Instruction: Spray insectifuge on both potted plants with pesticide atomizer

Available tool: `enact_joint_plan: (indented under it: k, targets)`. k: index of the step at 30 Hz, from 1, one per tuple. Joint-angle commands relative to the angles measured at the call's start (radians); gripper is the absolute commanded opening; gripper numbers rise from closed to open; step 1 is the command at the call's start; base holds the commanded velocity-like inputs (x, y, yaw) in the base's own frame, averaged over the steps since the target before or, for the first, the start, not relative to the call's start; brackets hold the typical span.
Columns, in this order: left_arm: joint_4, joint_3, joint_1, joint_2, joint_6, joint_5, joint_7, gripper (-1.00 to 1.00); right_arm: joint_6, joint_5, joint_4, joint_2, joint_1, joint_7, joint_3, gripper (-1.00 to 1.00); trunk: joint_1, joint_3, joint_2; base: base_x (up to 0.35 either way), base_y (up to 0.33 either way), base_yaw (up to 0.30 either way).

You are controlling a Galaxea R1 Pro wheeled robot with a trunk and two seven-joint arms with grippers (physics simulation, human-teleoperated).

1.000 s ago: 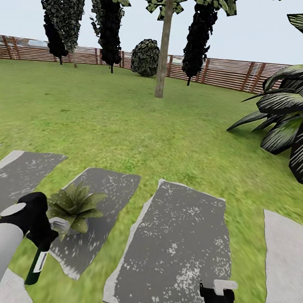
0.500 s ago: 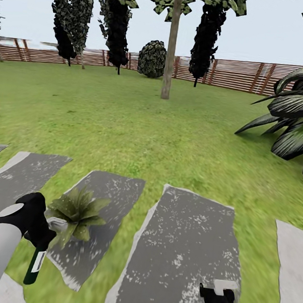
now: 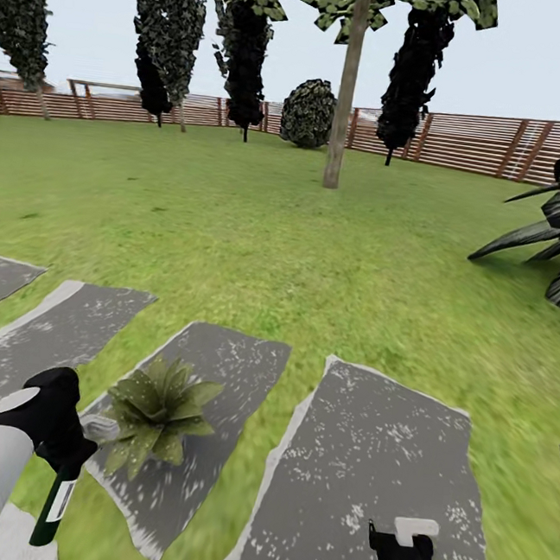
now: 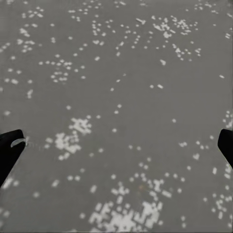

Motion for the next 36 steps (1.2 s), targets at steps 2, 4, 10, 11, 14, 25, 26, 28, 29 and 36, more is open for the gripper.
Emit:
enact_joint_plan:
  k: [2,4,10,11,14,25,26,28,29,36]
  targets:
    - [-0.001,0.005,0.0,-0.004,0.01,-0.011,-0.011,-1.0,-0.005,0.011,0.002,0.0,-0.001,-0.002,-0.007,1.0,0.0,-0.001,0.0,0.001,0.0,0.277]
    - [-0.002,0.007,0.0,-0.006,0.01,-0.011,-0.012,-1.0,-0.005,0.011,0.002,0.0,-0.002,-0.002,-0.007,1.0,0.0,-0.001,0.0,0.0,0.0,0.277]
    - [-0.007,0.009,0.0,-0.006,0.01,-0.009,-0.014,-1.0,-0.005,0.011,0.002,0.0,-0.002,-0.002,-0.007,1.0,0.0,-0.001,0.0,0.031,-0.089,0.096]
    - [-0.007,0.008,-0.001,-0.006,0.01,-0.009,-0.014,-1.0,-0.005,0.011,0.002,0.0,-0.002,-0.002,-0.007,1.0,0.0,-0.001,0.0,0.087,-0.232,0.007]
    - [-0.008,0.008,-0.001,-0.007,0.01,-0.009,-0.015,-1.0,-0.005,0.011,0.002,0.0,-0.001,-0.002,-0.007,1.0,0.0,-0.001,0.0,0.049,-0.259,0.002]
    - [-0.009,0.009,0.0,-0.007,0.01,-0.009,-0.015,-1.0,-0.005,0.011,0.003,0.0,-0.002,-0.002,-0.007,1.0,0.0,-0.001,0.0,0.102,-0.257,0.116]
    - [-0.009,0.009,0.0,-0.007,0.01,-0.009,-0.015,-1.0,-0.005,0.011,0.003,0.0,-0.002,-0.002,-0.007,1.0,0.0,-0.001,0.0,0.191,-0.232,0.183]
    - [-0.009,0.008,-0.001,-0.007,0.01,-0.009,-0.016,-1.0,-0.005,0.011,0.003,0.0,-0.002,-0.002,-0.007,1.0,0.0,-0.001,0.0,0.152,-0.249,0.078]
    - [-0.009,0.008,0.0,-0.007,0.01,-0.01,-0.016,-1.0,-0.005,0.011,0.003,0.0,-0.001,-0.002,-0.007,1.0,0.0,-0.001,0.0,0.062,-0.274,0.016]
    - [-0.011,0.008,-0.001,-0.007,0.01,-0.01,-0.017,-1.0,-0.005,0.011,0.003,0.0,-0.002,-0.002,-0.007,1.0,0.0,-0.001,0.0,0.009,-0.286,0.002]
